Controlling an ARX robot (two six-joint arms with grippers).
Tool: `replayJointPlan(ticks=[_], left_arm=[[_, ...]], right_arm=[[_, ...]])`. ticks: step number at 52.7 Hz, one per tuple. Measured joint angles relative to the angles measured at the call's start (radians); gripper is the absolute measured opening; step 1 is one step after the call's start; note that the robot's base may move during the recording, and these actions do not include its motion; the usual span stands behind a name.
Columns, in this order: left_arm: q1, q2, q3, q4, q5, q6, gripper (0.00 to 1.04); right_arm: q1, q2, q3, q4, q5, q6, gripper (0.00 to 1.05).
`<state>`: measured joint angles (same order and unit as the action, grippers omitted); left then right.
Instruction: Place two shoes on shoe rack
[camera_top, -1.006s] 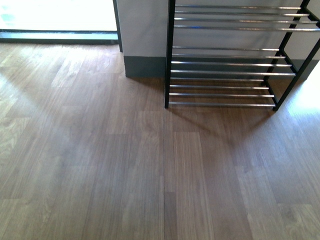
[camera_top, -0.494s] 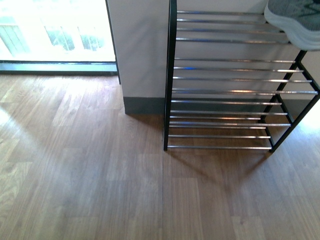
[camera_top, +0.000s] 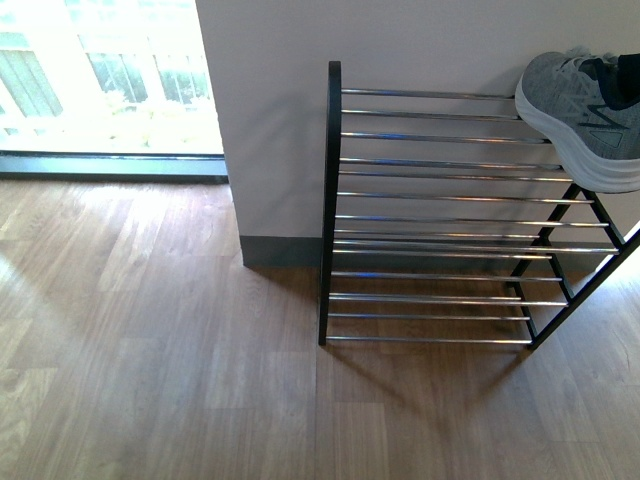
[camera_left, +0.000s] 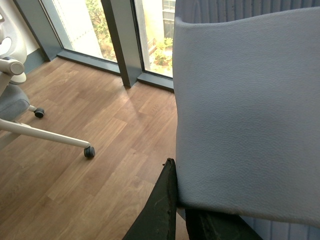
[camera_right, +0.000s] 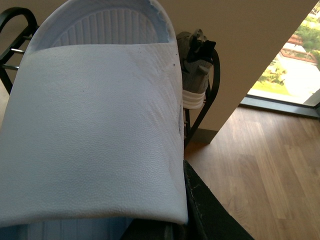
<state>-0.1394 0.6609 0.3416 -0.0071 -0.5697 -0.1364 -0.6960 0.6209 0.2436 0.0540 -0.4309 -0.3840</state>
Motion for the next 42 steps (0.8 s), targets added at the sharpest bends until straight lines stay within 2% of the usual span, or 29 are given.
replayJointPlan(ticks=[42], left_arm=[[-0.002, 0.0, 0.0, -0.001, 0.004, 0.0, 0.02]], right_arm=[[0.0, 0.002, -0.001, 0.0, 0.005, 0.0, 0.02]])
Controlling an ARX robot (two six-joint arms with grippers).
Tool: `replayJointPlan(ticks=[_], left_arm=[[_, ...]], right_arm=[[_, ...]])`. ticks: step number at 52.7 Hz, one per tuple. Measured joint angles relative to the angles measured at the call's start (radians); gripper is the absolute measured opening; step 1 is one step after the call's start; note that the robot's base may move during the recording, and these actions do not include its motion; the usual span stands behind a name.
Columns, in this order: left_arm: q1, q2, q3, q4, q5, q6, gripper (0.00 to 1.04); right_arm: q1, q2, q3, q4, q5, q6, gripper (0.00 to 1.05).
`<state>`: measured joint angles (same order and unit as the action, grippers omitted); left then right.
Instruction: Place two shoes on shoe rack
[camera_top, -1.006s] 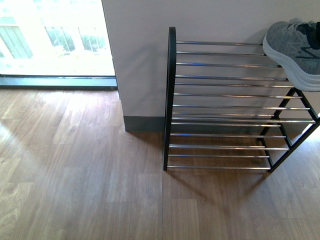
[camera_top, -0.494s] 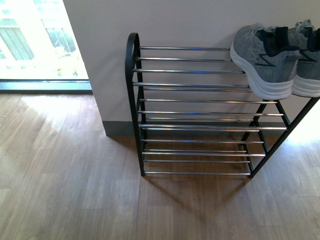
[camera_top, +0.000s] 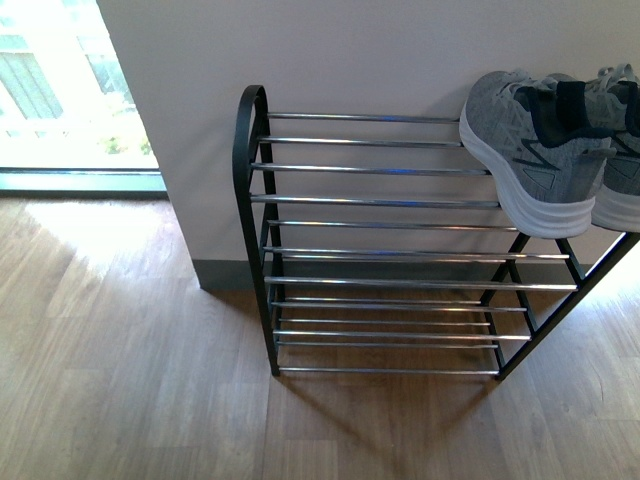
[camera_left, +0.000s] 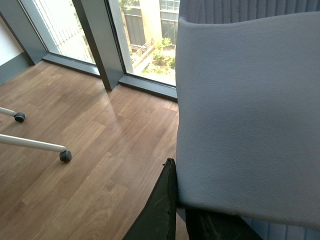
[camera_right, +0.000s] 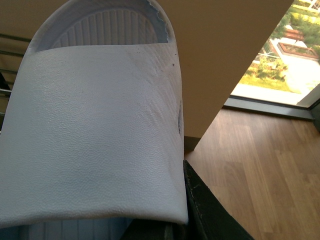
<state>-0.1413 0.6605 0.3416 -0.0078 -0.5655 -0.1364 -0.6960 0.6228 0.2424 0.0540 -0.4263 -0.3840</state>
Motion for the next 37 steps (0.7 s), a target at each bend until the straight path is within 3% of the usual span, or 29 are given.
replayJointPlan(ticks=[37], left_arm=[[0.001, 0.001, 0.0, 0.0, -0.003, 0.0, 0.02]], right_arm=[[0.001, 0.0, 0.0, 0.0, -0.004, 0.0, 0.02]])
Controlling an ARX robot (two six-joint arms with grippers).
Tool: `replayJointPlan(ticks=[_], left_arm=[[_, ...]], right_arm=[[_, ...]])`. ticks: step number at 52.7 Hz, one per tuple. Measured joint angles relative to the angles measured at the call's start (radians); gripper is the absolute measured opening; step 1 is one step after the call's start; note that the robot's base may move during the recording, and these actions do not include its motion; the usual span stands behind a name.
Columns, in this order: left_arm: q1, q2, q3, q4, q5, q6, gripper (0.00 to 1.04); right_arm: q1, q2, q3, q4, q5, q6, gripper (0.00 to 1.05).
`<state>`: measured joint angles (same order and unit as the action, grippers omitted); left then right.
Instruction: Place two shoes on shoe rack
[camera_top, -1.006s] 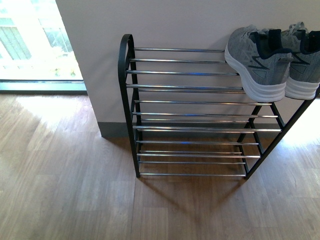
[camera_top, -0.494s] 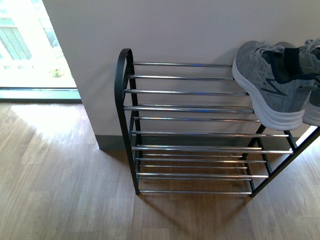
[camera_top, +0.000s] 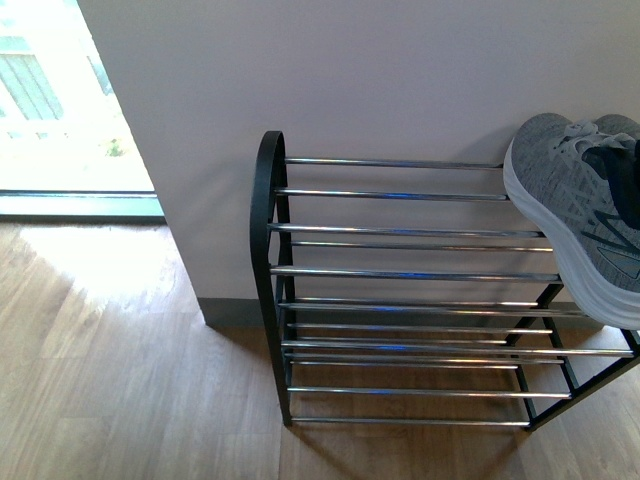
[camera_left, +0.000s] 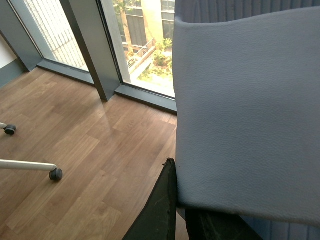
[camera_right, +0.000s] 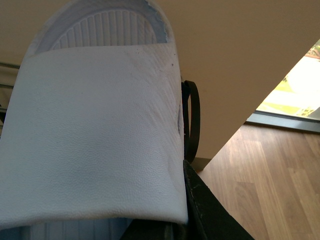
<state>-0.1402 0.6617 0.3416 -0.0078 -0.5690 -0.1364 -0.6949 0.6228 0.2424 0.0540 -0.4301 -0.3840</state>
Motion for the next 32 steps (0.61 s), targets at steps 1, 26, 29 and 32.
replayJointPlan(ticks=[1, 26, 29, 32], left_arm=[[0.0, 0.0, 0.0, 0.0, 0.0, 0.0, 0.02], [0.0, 0.0, 0.0, 0.0, 0.0, 0.0, 0.02], [0.0, 0.0, 0.0, 0.0, 0.0, 0.0, 0.02], [0.0, 0.0, 0.0, 0.0, 0.0, 0.0, 0.02]], right_arm=[[0.0, 0.0, 0.0, 0.0, 0.0, 0.0, 0.02], [0.0, -0.001, 0.0, 0.0, 0.0, 0.0, 0.02], [0.0, -0.001, 0.0, 0.0, 0.0, 0.0, 0.02], [0.0, -0.001, 0.0, 0.0, 0.0, 0.0, 0.02]])
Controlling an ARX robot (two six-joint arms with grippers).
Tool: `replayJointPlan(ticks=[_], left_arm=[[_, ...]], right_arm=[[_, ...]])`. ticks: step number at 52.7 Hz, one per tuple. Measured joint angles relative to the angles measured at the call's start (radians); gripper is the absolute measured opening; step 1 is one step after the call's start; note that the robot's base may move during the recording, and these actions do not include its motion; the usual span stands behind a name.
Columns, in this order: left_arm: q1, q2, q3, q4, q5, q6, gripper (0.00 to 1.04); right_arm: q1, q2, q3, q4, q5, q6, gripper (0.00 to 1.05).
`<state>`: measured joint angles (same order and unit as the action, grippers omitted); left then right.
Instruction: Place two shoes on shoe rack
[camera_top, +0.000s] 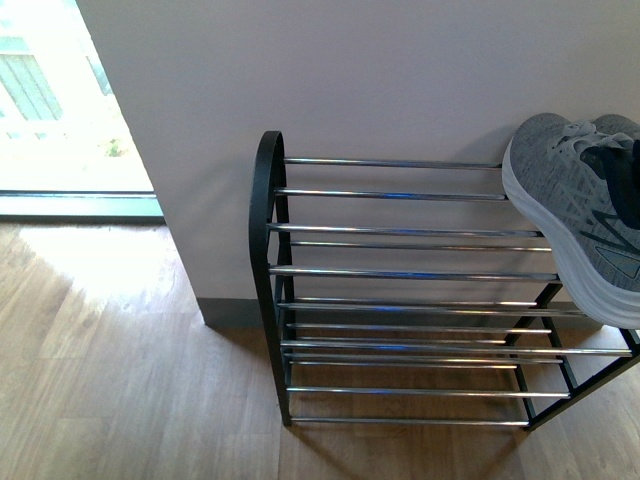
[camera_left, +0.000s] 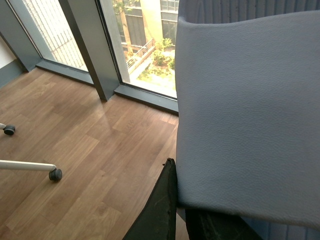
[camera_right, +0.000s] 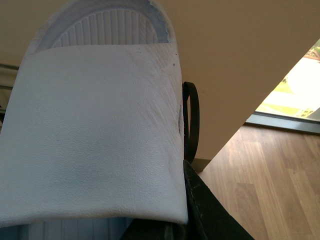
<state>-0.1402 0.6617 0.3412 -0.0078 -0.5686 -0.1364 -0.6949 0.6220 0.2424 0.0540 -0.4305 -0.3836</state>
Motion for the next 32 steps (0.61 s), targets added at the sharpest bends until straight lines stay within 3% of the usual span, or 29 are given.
replayJointPlan(ticks=[2, 6, 9, 17, 26, 32], left_arm=[[0.0, 0.0, 0.0, 0.0, 0.0, 0.0, 0.02], [0.0, 0.0, 0.0, 0.0, 0.0, 0.0, 0.02], [0.0, 0.0, 0.0, 0.0, 0.0, 0.0, 0.02], [0.0, 0.0, 0.0, 0.0, -0.001, 0.0, 0.02], [0.0, 0.0, 0.0, 0.0, 0.0, 0.0, 0.02], [0.0, 0.0, 0.0, 0.0, 0.0, 0.0, 0.02]], right_arm=[[0.0, 0.0, 0.0, 0.0, -0.001, 0.0, 0.02], [-0.015, 0.051, -0.01, 0.126, -0.197, 0.076, 0.02], [0.024, 0.119, 0.013, 0.22, -0.24, 0.14, 0.02], [0.133, 0.391, 0.174, 0.421, -0.063, 0.22, 0.02], [0.214, 0.601, 0.336, 0.452, 0.097, 0.25, 0.02], [0.333, 0.732, 0.413, 0.443, 0.183, 0.257, 0.02]])
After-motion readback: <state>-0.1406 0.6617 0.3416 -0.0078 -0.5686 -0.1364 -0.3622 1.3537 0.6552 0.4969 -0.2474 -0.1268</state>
